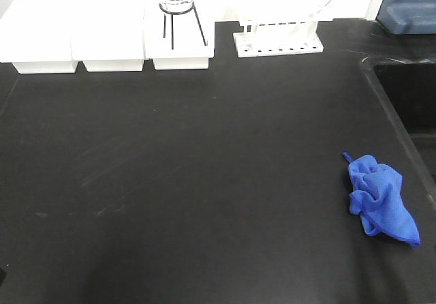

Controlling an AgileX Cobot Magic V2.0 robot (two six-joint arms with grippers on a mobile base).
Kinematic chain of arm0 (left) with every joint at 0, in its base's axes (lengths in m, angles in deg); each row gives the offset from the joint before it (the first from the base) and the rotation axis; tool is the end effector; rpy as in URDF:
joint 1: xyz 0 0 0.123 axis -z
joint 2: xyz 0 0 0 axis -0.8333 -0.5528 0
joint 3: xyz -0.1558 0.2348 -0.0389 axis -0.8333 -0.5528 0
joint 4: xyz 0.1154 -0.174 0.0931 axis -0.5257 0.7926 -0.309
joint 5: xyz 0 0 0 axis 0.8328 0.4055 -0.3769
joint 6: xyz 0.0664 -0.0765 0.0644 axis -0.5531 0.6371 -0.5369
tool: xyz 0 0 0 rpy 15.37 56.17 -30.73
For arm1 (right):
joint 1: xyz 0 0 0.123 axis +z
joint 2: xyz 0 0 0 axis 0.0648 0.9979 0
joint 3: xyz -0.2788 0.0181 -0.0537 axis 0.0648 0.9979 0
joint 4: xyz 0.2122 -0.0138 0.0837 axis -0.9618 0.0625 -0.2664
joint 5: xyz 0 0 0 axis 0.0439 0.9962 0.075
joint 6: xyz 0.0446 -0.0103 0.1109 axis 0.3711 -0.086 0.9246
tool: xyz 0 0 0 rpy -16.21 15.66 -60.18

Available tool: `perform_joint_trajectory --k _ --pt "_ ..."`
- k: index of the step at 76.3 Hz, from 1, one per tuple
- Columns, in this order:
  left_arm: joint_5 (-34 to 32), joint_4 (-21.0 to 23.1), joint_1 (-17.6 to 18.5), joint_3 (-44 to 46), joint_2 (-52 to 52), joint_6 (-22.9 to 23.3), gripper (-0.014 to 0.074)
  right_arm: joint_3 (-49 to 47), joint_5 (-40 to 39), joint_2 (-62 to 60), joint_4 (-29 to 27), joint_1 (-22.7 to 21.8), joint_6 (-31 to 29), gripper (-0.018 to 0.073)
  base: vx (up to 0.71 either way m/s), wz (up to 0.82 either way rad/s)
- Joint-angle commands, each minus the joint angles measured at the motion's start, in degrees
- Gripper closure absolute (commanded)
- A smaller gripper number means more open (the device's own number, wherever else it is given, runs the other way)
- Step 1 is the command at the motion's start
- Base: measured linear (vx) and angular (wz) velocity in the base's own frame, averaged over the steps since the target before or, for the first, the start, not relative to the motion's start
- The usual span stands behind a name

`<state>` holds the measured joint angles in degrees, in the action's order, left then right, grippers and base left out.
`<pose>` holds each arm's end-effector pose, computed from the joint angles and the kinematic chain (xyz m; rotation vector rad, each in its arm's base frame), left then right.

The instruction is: Wipe right workspace with blue cloth

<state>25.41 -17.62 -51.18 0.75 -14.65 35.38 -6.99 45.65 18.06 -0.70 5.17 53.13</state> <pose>0.0616 -0.0077 0.1857 0.0247 1.6656 -0.1419 0.0602 0.0002 0.2231 0.0157 1.3752 0.0432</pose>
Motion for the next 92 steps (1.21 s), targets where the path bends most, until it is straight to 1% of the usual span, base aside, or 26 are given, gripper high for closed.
perform_joint_trajectory --k 1,8,13,19,26,31,40,46,48,62,79,86,92 --pt "-5.2 0.2 0.0 1.4 0.6 -0.1 0.0603 -4.6 -6.5 -0.1 0.3 0.0 -0.4 0.0567 0.0 0.0" --pt "-5.2 0.2 0.0 1.4 0.6 -0.1 0.0603 -12.1 0.6 1.8 0.3 0.0 -0.4 0.0567 0.0 0.0" --pt "-5.2 0.2 0.0 1.4 0.6 -0.1 0.0603 -18.0 7.4 4.8 0.3 0.0 -0.6 0.0567 0.0 0.0" --pt "-5.2 0.2 0.0 1.4 0.6 -0.1 0.0603 -26.1 13.7 10.5 0.9 0.0 -1.0 0.0567 0.0 0.0" --pt "-5.2 0.2 0.0 1.4 0.6 -0.1 0.0603 -34.6 19.8 17.6 3.1 0.0 -2.2 0.0567 0.0 0.0" --pt "-5.2 0.2 0.0 1.4 0.6 -0.1 0.0603 -40.1 24.9 22.3 3.2 0.0 -2.1 0.0567 0.0 0.0" --pt "-5.2 0.2 0.0 1.4 0.6 -0.1 0.0603 -48.2 36.5 29.7 3.2 0.0 -2.1 0.0567 0.0 0.0" --pt "-5.2 0.2 0.0 1.4 0.6 -0.1 0.0603 -51.9 42.0 33.8 3.1 0.0 -2.1 0.0567 0.0 0.0" --pt "-5.2 0.2 0.0 1.4 0.6 -0.1 0.0603 -54.0 46.7 36.3 2.3 0.0 -2.0 0.0567 0.0 0.0" --pt "-5.2 0.2 0.0 1.4 0.6 -0.1 0.0603 -54.9 46.4 39.8 -1.5 0.0 -1.8 0.0567 0.0 0.0" --pt "-5.2 0.2 0.0 1.4 0.6 -0.1 0.0603 -54.6 47.8 40.8 0.5 0.0 -2.2 0.0552 0.0 0.0" --pt "-5.2 0.2 0.0 1.4 0.6 -0.1 0.0603 -54.6 47.9 40.8 0.5 0.0 -3.4 0.0515 0.0 0.0" --pt "-5.2 0.2 0.0 1.4 0.6 -0.1 0.0603 -54.6 48.5 40.8 0.8 0.0 -3.6 0.0448 0.0 0.0"
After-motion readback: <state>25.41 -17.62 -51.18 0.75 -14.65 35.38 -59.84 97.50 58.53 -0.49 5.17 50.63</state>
